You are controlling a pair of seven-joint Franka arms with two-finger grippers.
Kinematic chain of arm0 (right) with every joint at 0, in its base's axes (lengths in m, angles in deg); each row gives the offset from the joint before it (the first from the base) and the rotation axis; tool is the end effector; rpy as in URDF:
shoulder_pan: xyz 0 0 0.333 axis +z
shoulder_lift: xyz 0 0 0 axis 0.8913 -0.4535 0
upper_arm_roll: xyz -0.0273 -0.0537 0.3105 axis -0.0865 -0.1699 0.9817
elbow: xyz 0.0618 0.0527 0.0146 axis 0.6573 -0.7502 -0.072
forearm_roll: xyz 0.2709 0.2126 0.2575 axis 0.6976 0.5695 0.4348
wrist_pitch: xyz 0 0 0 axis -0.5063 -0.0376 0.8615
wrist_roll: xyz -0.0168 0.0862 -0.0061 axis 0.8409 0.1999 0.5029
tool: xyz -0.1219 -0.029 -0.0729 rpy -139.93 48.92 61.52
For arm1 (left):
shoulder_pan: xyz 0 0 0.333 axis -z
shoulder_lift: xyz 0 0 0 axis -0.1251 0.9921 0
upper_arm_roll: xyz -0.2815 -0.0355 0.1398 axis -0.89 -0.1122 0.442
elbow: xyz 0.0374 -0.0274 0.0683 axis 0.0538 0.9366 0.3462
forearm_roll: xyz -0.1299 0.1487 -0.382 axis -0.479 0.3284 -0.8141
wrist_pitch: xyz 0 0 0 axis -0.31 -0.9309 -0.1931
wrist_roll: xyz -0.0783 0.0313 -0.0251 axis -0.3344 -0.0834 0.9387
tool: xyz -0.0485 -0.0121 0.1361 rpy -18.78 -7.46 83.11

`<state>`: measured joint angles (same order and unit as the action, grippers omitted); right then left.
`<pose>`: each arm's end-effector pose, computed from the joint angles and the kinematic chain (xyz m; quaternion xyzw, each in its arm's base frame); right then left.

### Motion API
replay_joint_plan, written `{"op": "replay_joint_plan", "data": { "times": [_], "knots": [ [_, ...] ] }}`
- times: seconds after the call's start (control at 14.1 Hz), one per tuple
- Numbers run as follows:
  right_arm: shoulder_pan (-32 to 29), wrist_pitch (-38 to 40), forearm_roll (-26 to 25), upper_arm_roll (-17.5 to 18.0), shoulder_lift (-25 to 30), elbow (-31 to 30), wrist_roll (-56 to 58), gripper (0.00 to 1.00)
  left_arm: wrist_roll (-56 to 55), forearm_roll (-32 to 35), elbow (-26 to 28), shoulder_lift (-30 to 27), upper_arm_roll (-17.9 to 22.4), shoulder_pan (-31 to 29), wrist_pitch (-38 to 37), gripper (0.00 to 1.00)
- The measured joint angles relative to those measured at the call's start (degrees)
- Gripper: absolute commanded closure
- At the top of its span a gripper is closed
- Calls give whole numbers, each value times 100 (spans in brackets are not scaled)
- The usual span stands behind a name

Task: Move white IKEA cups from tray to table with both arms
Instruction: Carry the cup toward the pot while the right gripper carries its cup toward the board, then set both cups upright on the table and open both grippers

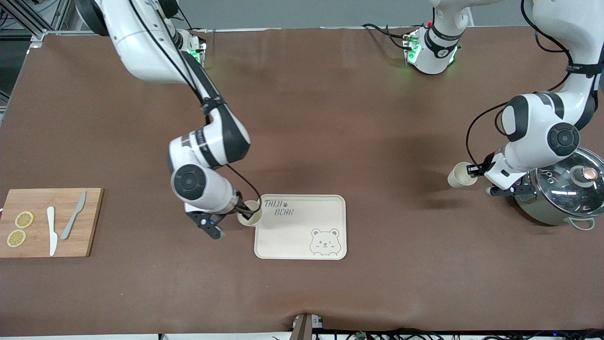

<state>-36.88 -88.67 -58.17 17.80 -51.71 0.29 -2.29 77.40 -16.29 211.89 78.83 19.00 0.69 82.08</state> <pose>0.7020 0.3118 0.2694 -0.9388 0.3388 0.0557 0.0285 0.5751 0.0279 0.2019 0.9984 0.0252 -0.0495 0.0040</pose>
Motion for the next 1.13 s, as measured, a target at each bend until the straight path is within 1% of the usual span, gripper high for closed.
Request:
{"op": "replay_joint_plan", "data": {
  "times": [0.14,0.35,0.42,0.49,0.57,0.64,0.85,0.99,1.13],
  "knots": [
    [-335,150,0,-7,404,-383,704,100,4,-140,214,-1,-66,6,336,100],
    [-804,126,0,-17,1092,-1393,1962,100,8,-298,464,10,-217,27,758,100],
    [-944,99,0,-19,1321,-1732,2353,100,8,-300,499,24,-226,31,819,85],
    [-1061,55,0,-22,1543,-2064,2653,100,8,-300,518,42,-226,29,867,43],
    [-1163,-10,-6,-22,1767,-2393,2883,100,8,-300,527,58,-226,25,886,12],
    [-1254,-92,-32,-25,1970,-2710,3126,100,8,-301,528,69,-226,22,897,0],
    [-1660,-494,-90,-33,2548,-3681,4063,100,9,-301,503,38,-226,21,946,0],
    [-1936,-652,-226,-40,2862,-4208,4569,100,9,-301,441,-99,-227,23,907,0],
    [-2192,-815,-430,-44,3048,-4597,4952,100,11,-301,287,-359,-229,26,547,0]
  ]
}}
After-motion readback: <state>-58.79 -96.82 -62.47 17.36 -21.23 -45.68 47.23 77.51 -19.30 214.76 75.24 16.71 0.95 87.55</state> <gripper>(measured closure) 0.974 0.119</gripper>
